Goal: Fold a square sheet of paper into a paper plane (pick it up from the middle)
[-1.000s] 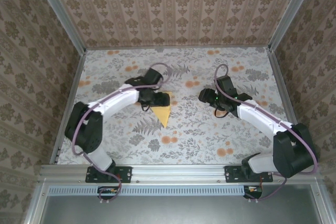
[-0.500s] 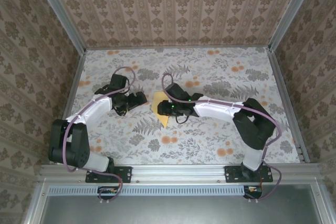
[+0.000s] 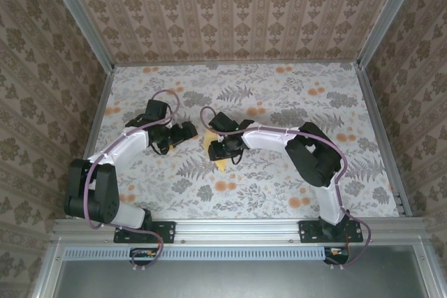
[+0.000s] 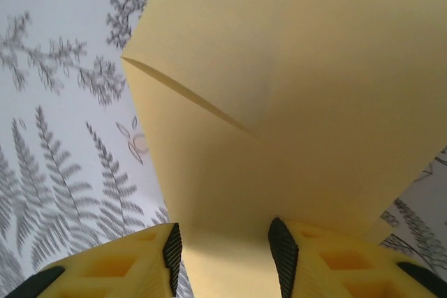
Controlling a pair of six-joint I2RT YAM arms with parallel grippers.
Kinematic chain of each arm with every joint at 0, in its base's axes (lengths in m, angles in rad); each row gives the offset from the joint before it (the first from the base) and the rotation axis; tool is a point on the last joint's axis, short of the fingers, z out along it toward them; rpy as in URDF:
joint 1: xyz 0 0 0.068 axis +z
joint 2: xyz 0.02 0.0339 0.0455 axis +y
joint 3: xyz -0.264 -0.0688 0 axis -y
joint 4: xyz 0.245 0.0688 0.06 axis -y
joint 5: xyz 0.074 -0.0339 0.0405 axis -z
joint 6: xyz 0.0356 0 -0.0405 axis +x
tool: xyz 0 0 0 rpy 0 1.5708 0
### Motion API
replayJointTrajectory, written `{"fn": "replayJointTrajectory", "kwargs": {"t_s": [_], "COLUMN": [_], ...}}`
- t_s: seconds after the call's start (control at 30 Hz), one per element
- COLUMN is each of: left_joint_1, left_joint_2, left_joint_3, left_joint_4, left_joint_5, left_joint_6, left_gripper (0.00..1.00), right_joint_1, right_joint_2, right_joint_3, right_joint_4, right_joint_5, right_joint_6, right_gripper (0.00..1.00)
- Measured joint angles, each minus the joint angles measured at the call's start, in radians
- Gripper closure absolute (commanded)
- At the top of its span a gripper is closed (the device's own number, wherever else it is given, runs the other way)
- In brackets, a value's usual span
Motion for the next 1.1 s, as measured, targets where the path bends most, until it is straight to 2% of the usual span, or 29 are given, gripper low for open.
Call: {"fn": "replayJointTrajectory", "kwargs": {"t_s": [0.2, 0.3, 0.37, 0.47, 0.6, 0.77, 0.9, 1.1], "left_joint_1": [0.0, -0.004, -0.014, -0.04, -0.083, -0.128, -0.157, -0.2], "left_joint_2": [0.0, 0.0, 0.0, 0.0, 0.0, 0.0, 0.001, 0.048], "left_joint_3": [-0.03, -0.048, -0.052, -0.059, -0.074, -0.109, -0.135, -0.135], "left_joint_4": [0.043, 0.062, 0.071, 0.098, 0.134, 0.193, 0.241, 0.302], "left_joint_5": [0.044, 0.066, 0.077, 0.09, 0.111, 0.135, 0.154, 0.18], "left_joint_6": [-0.007, -0.016, -0.023, -0.039, -0.071, -0.132, -0.192, -0.254], "left_gripper": [0.03, 0.01, 0.0, 0.0, 0.0, 0.01, 0.03, 0.11], "right_joint_1": [-0.055, -0.069, -0.068, -0.066, -0.054, -0.031, -0.026, -0.046], "right_joint_2": [-0.06, -0.099, -0.134, -0.226, -0.349, -0.351, -0.307, -0.246], "right_joint_3": [-0.061, -0.087, -0.101, -0.15, -0.256, -0.304, -0.295, -0.279], "right_joint_4": [-0.114, -0.156, -0.151, -0.087, 0.04, 0.105, 0.117, 0.119], "right_joint_5": [-0.067, -0.066, -0.067, -0.055, -0.008, 0.053, 0.078, 0.092], "right_joint_6": [-0.303, -0.37, -0.361, -0.257, -0.011, 0.221, 0.303, 0.339], "right_gripper": [0.53, 0.49, 0.48, 0.48, 0.5, 0.54, 0.56, 0.57]}}
